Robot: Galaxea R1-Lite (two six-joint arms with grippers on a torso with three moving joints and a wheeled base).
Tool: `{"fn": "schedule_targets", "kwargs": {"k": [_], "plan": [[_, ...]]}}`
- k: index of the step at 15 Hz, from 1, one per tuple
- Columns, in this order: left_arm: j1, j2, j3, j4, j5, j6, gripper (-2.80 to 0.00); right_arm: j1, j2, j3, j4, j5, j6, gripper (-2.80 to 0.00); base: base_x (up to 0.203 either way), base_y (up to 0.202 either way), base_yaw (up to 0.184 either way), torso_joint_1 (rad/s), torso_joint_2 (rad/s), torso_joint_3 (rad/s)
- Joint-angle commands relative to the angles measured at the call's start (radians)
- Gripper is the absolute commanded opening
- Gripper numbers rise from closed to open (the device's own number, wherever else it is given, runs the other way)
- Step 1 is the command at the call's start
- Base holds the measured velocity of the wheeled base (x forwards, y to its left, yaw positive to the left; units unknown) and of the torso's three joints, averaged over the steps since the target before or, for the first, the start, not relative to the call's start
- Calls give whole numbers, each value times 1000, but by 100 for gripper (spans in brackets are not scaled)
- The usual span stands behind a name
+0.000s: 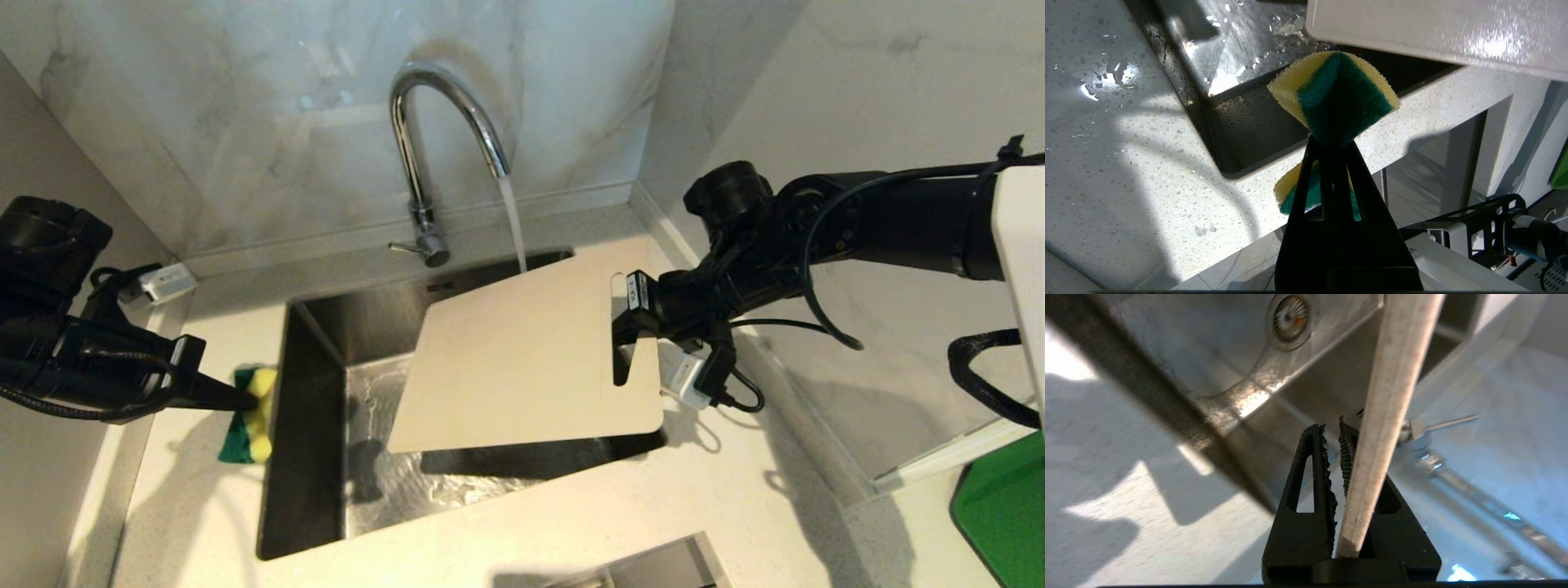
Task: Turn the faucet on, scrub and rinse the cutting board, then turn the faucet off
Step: Scrub the cutting board underwater
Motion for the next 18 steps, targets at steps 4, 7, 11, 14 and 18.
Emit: {"fn": "schedule_targets", "kwargs": {"k": [4,7,11,14,18], "plan": [[0,3,1,3,-2,-1,-280,-68,77,-91,19,6,-16,-280,0,0,0,0,0,0],[-1,3,1,3,-2,-1,-280,-68,95,-91,13,7,-16,-280,0,0,0,0,0,0],[-1,4,1,3,-2,-1,-280,-74,105,-96,-14,14,-16,-280,0,0,0,0,0,0],[-1,4,1,3,-2,-1,-280,-75,109,-96,-38,15,-16,-280,0,0,0,0,0,0],[-1,4,1,3,-2,-1,-280,-74,110,-96,-91,49,-16,-280,0,0,0,0,0,0]]}}
